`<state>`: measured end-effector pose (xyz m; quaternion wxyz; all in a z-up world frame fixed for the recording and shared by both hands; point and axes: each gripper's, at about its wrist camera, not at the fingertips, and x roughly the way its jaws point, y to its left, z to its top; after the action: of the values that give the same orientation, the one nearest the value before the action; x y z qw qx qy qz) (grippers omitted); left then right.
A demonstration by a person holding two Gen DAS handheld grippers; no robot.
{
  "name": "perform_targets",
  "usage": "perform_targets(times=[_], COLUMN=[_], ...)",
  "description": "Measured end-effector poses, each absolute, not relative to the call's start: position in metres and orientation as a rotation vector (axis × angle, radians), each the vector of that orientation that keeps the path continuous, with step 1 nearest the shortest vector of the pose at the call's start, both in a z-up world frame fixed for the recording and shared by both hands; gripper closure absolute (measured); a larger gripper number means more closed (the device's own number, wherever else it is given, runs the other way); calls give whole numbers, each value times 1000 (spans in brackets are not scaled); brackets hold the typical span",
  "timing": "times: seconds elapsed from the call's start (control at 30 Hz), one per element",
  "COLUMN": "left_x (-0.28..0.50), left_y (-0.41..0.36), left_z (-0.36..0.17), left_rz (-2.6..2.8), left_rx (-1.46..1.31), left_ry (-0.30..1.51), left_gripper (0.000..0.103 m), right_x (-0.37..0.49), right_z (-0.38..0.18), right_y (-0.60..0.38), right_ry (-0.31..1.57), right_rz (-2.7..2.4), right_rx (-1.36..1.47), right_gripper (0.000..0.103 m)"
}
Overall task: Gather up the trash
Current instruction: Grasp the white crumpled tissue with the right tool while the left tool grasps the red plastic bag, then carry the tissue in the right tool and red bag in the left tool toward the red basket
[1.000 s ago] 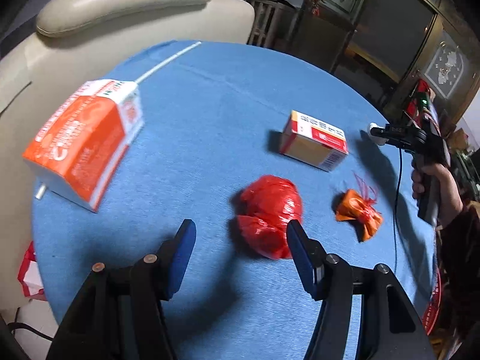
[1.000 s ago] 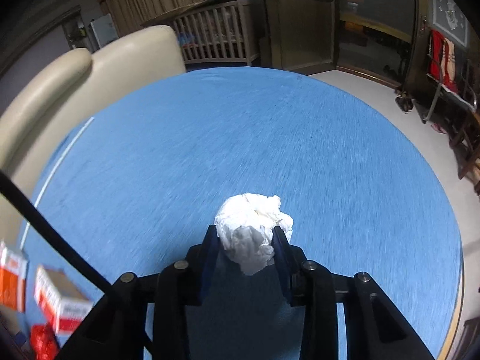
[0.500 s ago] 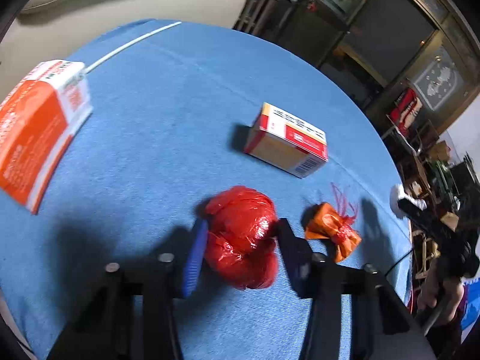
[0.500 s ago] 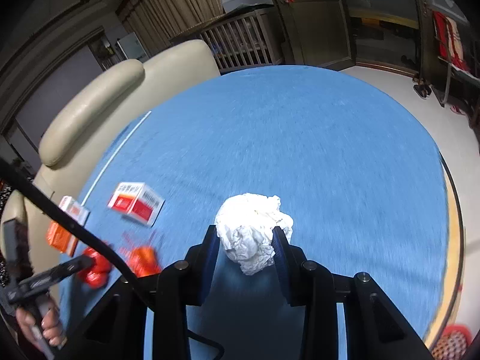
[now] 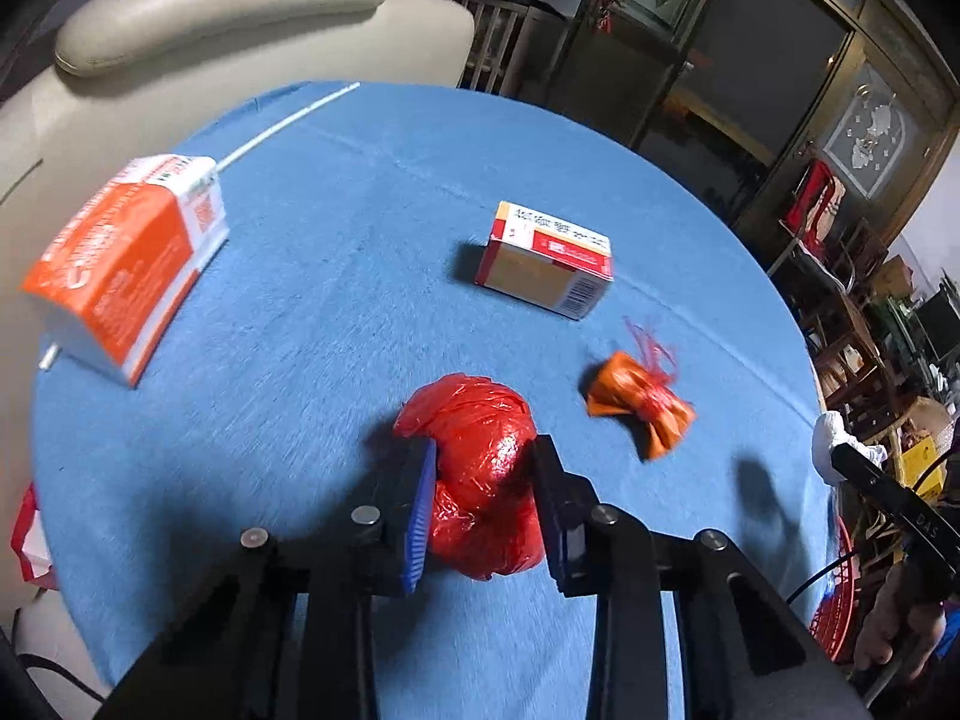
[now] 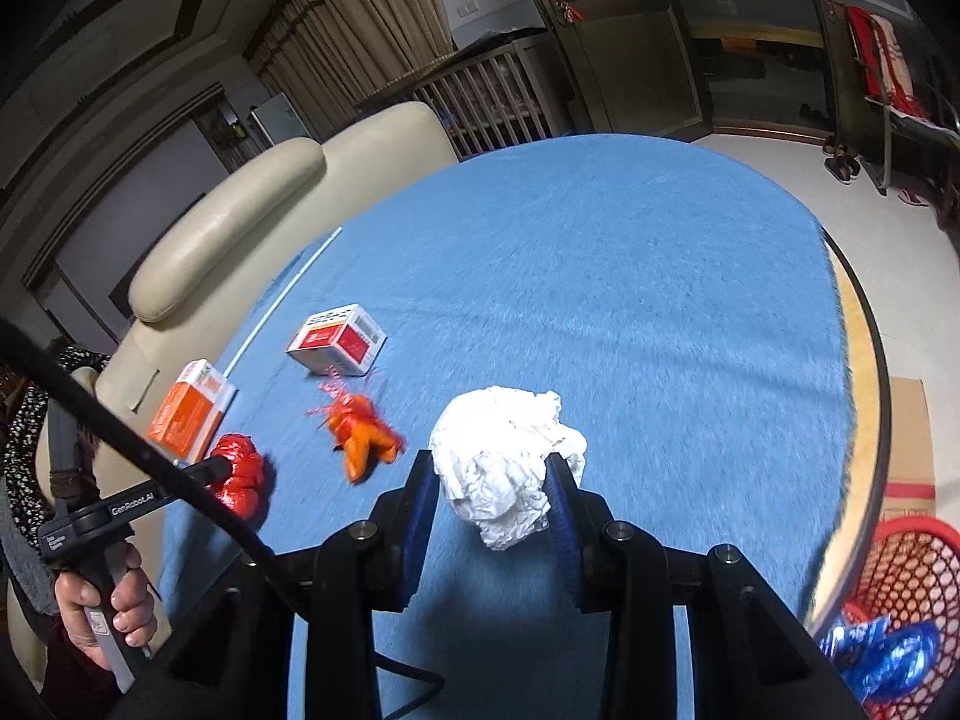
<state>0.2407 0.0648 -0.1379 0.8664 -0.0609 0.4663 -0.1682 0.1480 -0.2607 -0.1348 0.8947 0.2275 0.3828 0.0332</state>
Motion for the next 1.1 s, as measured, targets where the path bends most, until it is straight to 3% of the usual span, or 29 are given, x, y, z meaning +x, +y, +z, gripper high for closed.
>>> perform_targets(times=[0.57, 1.1], left_x=[141, 89], left_y=[38, -3], left_z=[-59, -23], left_rz=[-369, -373], left_rx=[26, 189], left_ry=[787, 633], left_gripper=[70, 70], right_x=[53, 2], right_z=[-91, -65], right_y=[-256, -262], right_ry=[669, 578], right_rz=[117, 131], right_rx=[521, 544], right_gripper=[65, 65])
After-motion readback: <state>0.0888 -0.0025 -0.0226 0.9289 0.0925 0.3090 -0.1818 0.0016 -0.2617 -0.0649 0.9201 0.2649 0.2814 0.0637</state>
